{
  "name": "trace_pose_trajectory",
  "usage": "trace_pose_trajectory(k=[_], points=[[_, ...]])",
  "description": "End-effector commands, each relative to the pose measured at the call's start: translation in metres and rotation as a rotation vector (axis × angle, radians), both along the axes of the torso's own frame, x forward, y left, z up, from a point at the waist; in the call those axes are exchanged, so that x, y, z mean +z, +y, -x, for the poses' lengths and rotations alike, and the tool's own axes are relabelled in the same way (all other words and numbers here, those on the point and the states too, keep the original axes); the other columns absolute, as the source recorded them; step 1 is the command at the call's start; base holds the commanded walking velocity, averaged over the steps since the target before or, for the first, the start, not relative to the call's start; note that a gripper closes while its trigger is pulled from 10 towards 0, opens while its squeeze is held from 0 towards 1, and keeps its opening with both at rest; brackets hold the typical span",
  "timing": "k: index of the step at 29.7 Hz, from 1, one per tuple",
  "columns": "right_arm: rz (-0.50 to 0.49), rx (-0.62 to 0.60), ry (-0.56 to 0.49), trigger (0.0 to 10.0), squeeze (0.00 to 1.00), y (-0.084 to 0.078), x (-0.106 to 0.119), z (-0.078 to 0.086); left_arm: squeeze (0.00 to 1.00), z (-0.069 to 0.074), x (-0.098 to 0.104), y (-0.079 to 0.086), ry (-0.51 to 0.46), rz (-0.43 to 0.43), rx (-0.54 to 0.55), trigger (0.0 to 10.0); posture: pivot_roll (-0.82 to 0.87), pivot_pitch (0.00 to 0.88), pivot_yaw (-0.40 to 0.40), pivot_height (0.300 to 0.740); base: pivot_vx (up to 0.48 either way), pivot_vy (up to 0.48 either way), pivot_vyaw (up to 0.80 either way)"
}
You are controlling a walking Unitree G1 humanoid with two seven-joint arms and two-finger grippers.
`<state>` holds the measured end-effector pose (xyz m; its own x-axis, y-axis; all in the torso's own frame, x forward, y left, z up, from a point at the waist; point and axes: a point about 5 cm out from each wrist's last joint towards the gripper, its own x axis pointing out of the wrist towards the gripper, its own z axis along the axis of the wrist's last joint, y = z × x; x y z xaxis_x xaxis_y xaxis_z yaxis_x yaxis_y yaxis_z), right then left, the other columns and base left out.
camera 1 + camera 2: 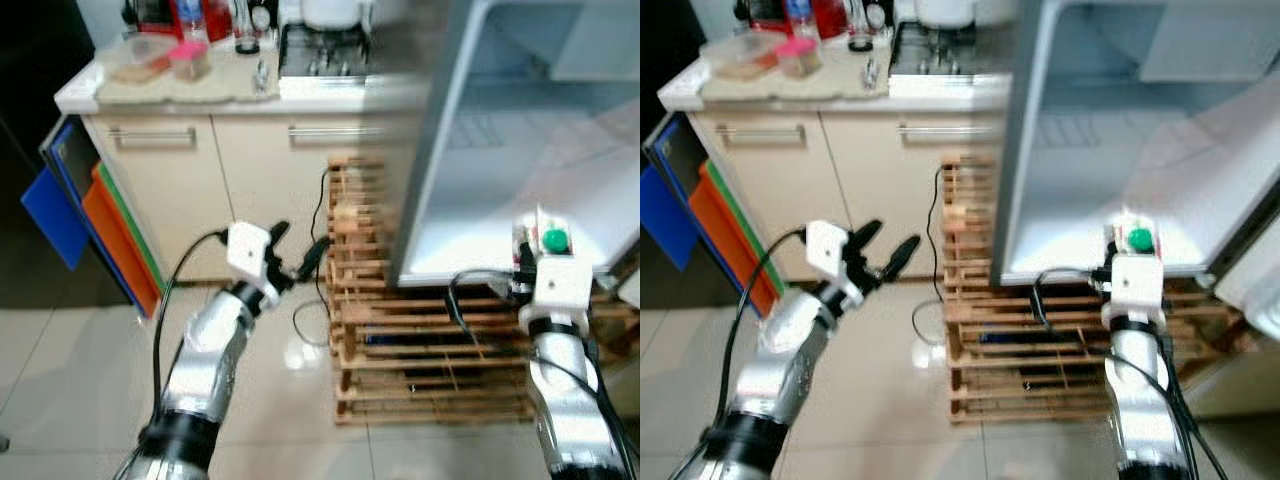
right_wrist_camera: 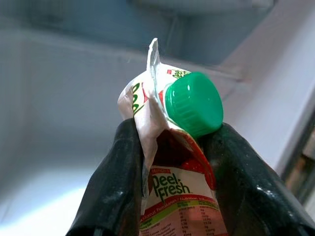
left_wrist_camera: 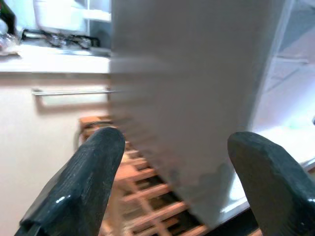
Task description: Restocking fridge
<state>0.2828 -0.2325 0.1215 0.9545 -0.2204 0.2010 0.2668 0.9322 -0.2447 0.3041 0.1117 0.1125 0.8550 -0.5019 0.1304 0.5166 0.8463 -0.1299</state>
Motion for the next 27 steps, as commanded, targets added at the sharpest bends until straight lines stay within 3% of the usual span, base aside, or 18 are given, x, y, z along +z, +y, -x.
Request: trace_pose_trajectory(k=[1, 7, 11, 12, 13, 14, 20, 21, 27], points=[[-0.021, -0.001, 0.004, 10.0, 0.0, -0.007, 0.004, -0.003, 0.0, -0.001, 0.007, -0.006, -0.029, -0.01, -0.025, 10.0, 0.03, 0.0, 0.034, 0.74, 0.0, 0.0, 0.0], [-0.068, -0.058, 0.018, 10.0, 0.0, -0.016, 0.011, -0.028, 0.0, -0.005, 0.014, -0.012, -0.065, -0.064, -0.042, 10.0, 0.04, 0.0, 0.029, 0.74, 0.0, 0.0, 0.0], [-0.091, -0.052, 0.053, 10.0, 0.0, -0.007, 0.01, -0.045, 0.0, -0.009, 0.018, -0.02, -0.065, -0.092, -0.047, 10.0, 0.05, 0.0, 0.027, 0.74, 0.0, 0.0, 0.0], [-0.081, -0.034, 0.056, 10.0, 0.0, 0.0, 0.011, -0.05, 0.0, -0.007, 0.019, -0.023, -0.065, -0.089, -0.059, 10.0, 0.06, 0.017, 0.023, 0.74, 0.0, 0.0, 0.0], [-0.066, 0.013, 0.06, 10.0, 0.0, 0.017, 0.015, -0.06, 0.0, -0.003, 0.019, -0.03, -0.061, -0.076, -0.089, 10.0, 0.07, 0.034, 0.015, 0.74, 0.0, 0.0, 0.0], [-0.066, 0.013, 0.06, 10.0, 0.0, 0.017, 0.015, -0.06, 0.0, -0.003, 0.019, -0.03, -0.061, -0.076, -0.089, 10.0, 0.07, 0.034, 0.015, 0.74, 0.0, 0.0, 0.0], [-0.011, 0.201, 0.03, 10.0, 0.0, 0.076, 0.027, -0.082, 0.0, 0.018, 0.011, -0.039, -0.027, -0.07, -0.114, 10.0, 0.13, 0.128, -0.011, 0.74, 0.0, 0.0, 0.0], [-0.015, 0.214, 0.029, 10.0, 0.0, 0.083, 0.028, -0.084, 0.0, 0.027, 0.009, -0.038, -0.017, -0.07, -0.107, 10.0, 0.15, 0.158, -0.02, 0.74, 0.0, 0.0, 0.0], [0.089, 0.189, 0.031, 10.0, 0.0, 0.093, 0.038, -0.098, 0.0, 0.045, 0.002, -0.027, 0.035, -0.071, -0.06, 10.0, 0.21, 0.231, -0.037, 0.74, 0.0, 0.0, 0.0]])
